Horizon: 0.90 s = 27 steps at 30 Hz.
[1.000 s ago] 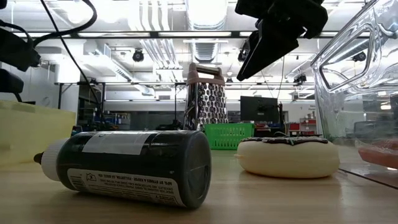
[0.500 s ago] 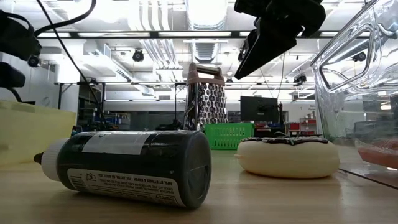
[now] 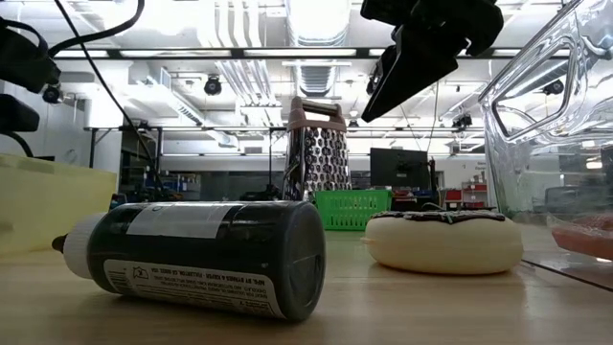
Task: Pick & Place Food Item
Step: Put the black ink bottle into the yellow bin, then put the green donut into the green bin
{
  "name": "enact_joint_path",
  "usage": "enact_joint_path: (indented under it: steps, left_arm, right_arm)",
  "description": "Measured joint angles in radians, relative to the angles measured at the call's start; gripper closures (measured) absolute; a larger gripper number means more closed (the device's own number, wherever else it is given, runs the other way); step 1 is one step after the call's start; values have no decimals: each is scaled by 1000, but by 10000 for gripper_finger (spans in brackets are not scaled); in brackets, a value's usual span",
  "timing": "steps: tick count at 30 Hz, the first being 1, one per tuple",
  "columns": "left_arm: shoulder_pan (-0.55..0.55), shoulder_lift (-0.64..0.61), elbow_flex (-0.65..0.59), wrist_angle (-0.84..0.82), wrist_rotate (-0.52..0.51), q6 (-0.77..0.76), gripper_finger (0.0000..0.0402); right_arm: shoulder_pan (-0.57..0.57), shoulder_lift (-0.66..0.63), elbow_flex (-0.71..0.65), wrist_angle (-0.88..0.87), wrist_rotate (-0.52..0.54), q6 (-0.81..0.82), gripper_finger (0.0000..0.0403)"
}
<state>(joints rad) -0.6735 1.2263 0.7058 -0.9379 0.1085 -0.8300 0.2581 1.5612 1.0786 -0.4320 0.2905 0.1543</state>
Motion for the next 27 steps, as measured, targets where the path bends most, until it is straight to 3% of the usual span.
enact_joint_path:
  steps: [14,27]
  left_arm:
    - [0,0,-4,-22,-30,18,191]
    - [0,0,97,-331,-75,25,190]
  right_arm:
    - [0,0,0,1,-3,0,156]
    - [0,0,0,2,-3,-5,156]
